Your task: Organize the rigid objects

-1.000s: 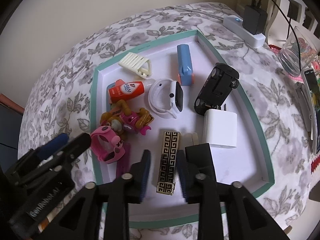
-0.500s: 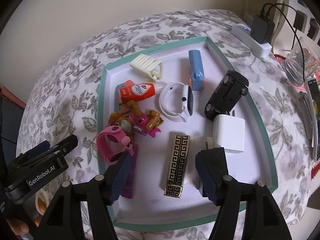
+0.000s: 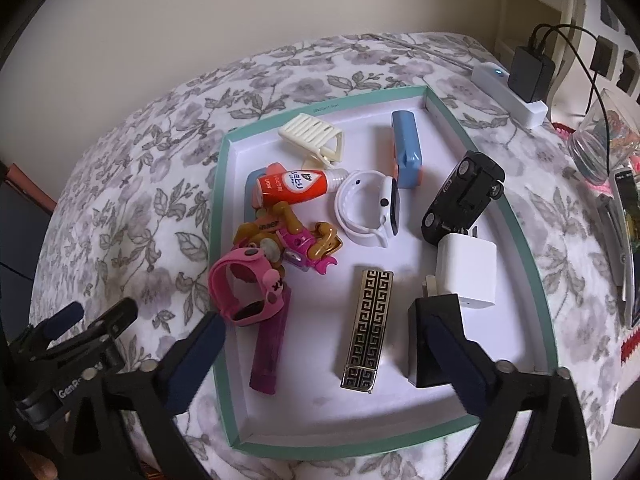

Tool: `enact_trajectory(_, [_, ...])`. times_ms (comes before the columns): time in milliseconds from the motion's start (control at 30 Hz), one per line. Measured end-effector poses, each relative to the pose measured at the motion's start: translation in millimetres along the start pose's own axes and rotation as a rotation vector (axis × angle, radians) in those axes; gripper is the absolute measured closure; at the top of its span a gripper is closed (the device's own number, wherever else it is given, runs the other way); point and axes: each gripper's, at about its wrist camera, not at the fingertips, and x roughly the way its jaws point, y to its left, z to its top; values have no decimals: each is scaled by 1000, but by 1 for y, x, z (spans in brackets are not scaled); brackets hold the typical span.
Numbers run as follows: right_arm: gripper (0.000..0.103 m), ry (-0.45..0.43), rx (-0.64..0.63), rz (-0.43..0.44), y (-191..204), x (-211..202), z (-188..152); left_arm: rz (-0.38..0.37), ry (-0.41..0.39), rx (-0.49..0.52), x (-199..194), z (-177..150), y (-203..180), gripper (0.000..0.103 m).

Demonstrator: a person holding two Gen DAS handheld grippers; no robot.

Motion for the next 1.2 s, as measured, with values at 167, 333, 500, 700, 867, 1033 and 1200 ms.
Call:
enact_trajectory(167, [0,3,-19,-30,1,-2,-3,8,-18,-25,-8,-7,10,16])
enact_trajectory(333, [0,-15,-28,-28,3,-12,-6,13,-23,-44,-11,-10,16,16])
enact_trajectory(500, [0,-34,-53,-24,6,-18,-7,24,-26,-83,-13,-8,22,16])
enact_trajectory(700, [0,-41,-40,-17,3,-20,-8,29,-27,-112,-15,-9,26,16])
enact_trajectory(867, [0,-52,-30,-32,0,-22,-9,15,-27,-120,-16,-12,29,16])
enact_trajectory(1033, [0,-61,-24,-63,0,-24,-10,-8,-33,-114,-19,-14,28,16])
enact_trajectory(1200, [0,-64,-55,-83,7,-24,-10,-43,-27,-109,-18,-16,28,16])
